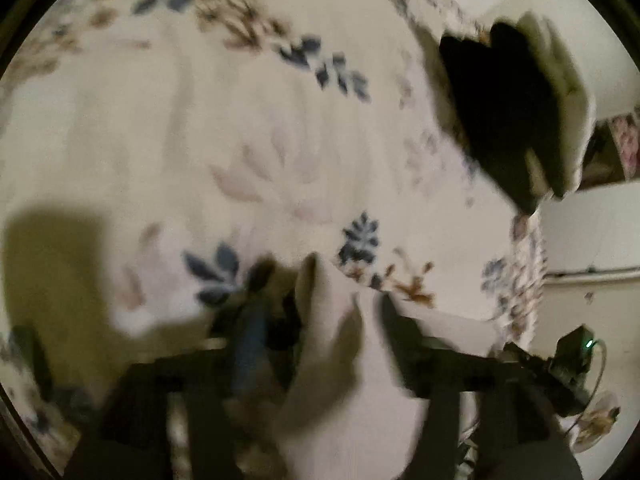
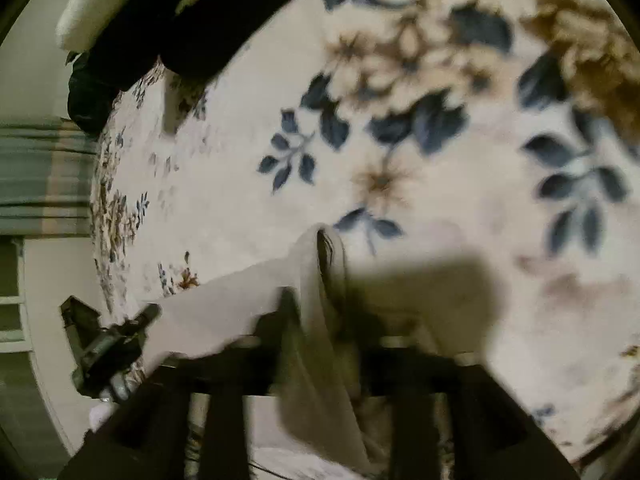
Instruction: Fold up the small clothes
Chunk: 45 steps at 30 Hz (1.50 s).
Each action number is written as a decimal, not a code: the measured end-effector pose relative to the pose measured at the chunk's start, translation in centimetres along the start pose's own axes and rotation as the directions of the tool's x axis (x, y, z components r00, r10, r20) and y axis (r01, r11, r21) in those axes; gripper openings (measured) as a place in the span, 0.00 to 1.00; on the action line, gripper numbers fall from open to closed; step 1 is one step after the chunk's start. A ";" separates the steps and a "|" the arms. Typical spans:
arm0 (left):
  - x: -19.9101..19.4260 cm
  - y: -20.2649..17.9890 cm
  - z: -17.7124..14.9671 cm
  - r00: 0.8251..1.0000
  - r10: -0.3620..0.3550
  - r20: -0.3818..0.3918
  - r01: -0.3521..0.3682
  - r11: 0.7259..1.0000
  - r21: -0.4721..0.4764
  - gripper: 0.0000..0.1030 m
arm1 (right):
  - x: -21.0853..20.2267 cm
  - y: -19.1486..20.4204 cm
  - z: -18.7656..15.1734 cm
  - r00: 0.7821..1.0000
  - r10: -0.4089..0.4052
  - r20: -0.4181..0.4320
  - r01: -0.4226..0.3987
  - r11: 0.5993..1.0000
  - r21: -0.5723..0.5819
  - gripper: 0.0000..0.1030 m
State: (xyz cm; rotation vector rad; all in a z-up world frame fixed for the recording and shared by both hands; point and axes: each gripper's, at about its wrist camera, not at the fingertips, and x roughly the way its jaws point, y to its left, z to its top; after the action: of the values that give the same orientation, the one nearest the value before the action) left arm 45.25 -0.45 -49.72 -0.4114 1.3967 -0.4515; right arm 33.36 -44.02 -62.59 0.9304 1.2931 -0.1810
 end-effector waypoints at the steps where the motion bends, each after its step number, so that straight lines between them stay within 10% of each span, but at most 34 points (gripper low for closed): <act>1: -0.9 0.2 -0.3 1.000 -0.012 0.022 0.012 1.000 -0.015 0.72 | -1.3 -0.1 -0.3 0.999 -0.018 0.030 0.019 1.000 -0.018 0.72; 10: -1.8 2.2 -4.6 0.999 0.047 0.018 -0.046 0.998 -0.053 0.72 | 2.8 -2.3 -3.8 0.988 -0.053 -0.145 0.043 0.997 -0.068 0.80; 12: -1.4 2.3 -5.3 0.999 0.047 0.000 -0.047 0.997 -0.053 0.72 | 3.1 -1.8 -4.3 0.995 -0.006 -0.102 -0.003 0.996 -0.086 0.42; 15: -1.1 1.9 -6.2 0.999 0.046 -0.012 -0.046 0.999 -0.027 0.72 | 2.4 -1.1 -4.7 0.991 0.093 -0.096 -0.102 0.991 -0.091 0.36; 18: -0.7 1.5 -6.4 0.999 0.034 -0.018 -0.034 0.999 -0.010 0.72 | 2.2 -3.3 -4.6 0.912 0.392 -0.120 -0.380 0.919 0.110 0.34; 20: -0.4 1.4 -6.4 1.000 0.019 -0.023 -0.020 1.000 -0.012 0.72 | 4.1 -6.7 -4.5 0.762 0.640 -0.095 -0.574 0.736 0.359 0.33; 21: -0.1 1.5 -6.4 0.999 0.015 -0.029 -0.015 1.000 -0.016 0.72 | 5.1 -8.5 -4.6 0.744 0.665 -0.064 -0.578 0.689 0.437 0.33; 23: 0.3 1.7 -6.4 0.999 0.003 -0.045 -0.004 1.000 -0.021 0.72 | 6.1 -11.2 -4.5 0.841 0.536 -0.067 -0.451 0.765 0.459 0.33; 26: 0.3 1.8 -6.4 0.999 -0.006 -0.051 0.005 1.000 -0.021 0.72 | 5.7 -11.4 -4.5 0.864 0.493 -0.098 -0.415 0.809 0.417 0.43; 30: 0.3 1.8 -6.7 0.999 -0.012 -0.034 0.011 1.000 -0.026 0.72 | 2.0 -7.4 -5.1 0.958 0.268 -0.101 -0.246 0.951 0.188 0.66; 32: 0.1 1.6 -7.0 1.000 -0.019 -0.009 0.019 0.999 -0.025 0.68 | 1.6 -5.8 -5.8 0.968 0.225 -0.113 -0.212 0.971 0.113 0.65; 34: -0.1 1.7 -7.4 1.000 0.003 0.009 -0.003 1.000 -0.024 0.53 | 1.7 -5.4 -6.3 0.977 0.177 -0.118 -0.168 0.982 0.087 0.32; 36: 0.2 2.9 -7.5 1.000 0.014 -0.005 -0.014 0.999 -0.048 0.53 | 1.6 -5.8 -6.0 0.988 0.106 -0.114 -0.095 0.990 0.105 0.20; 42: -1.4 1.7 -7.0 1.000 0.015 -0.021 -0.016 0.999 -0.029 0.61 | 0.5 -6.0 -5.0 0.991 0.073 -0.108 -0.063 0.993 0.097 0.22; 45: -2.6 0.8 -5.8 1.000 -0.019 0.024 0.020 0.999 -0.033 0.73 | -1.5 -3.9 -4.1 0.997 0.065 -0.052 -0.063 0.997 0.042 0.43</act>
State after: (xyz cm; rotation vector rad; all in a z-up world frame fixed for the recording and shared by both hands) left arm 39.24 1.54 -48.69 -0.4565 1.3802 -0.4384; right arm 27.52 -44.33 -63.07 1.0158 1.3105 -0.1337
